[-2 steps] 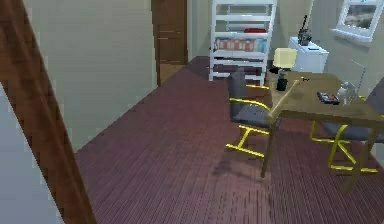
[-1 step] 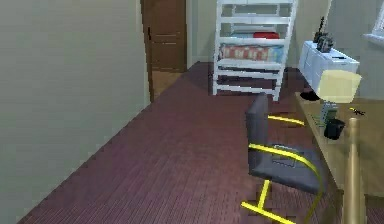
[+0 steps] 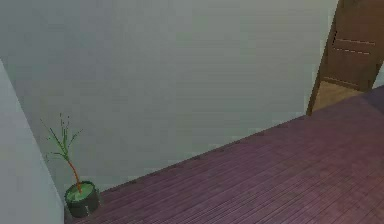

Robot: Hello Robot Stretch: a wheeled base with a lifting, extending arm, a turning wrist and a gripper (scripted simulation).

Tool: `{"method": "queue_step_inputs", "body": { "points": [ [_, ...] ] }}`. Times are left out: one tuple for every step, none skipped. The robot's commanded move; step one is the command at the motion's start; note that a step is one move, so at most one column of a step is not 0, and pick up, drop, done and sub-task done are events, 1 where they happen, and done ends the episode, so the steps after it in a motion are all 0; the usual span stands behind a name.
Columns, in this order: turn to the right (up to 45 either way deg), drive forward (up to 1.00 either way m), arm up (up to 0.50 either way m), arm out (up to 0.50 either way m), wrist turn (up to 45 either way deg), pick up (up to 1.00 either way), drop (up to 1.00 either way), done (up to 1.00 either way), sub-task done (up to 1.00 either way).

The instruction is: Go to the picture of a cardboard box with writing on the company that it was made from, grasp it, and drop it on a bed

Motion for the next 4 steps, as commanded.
{"method": "queue_step_inputs", "body": {
  "points": [
    [0.0,0.05,0.0,0.0,0.0,0.0,0.0,0.0,0.0],
    [39.0,0.0,0.0,0.0,0.0,0.0,0.0,0.0,0.0],
    [0.0,1.0,0.0,0.0,0.0,0.0,0.0,0.0,0.0],
    [3.0,0.0,0.0,0.0,0.0,0.0,0.0,0.0,0.0]
  ]
}}
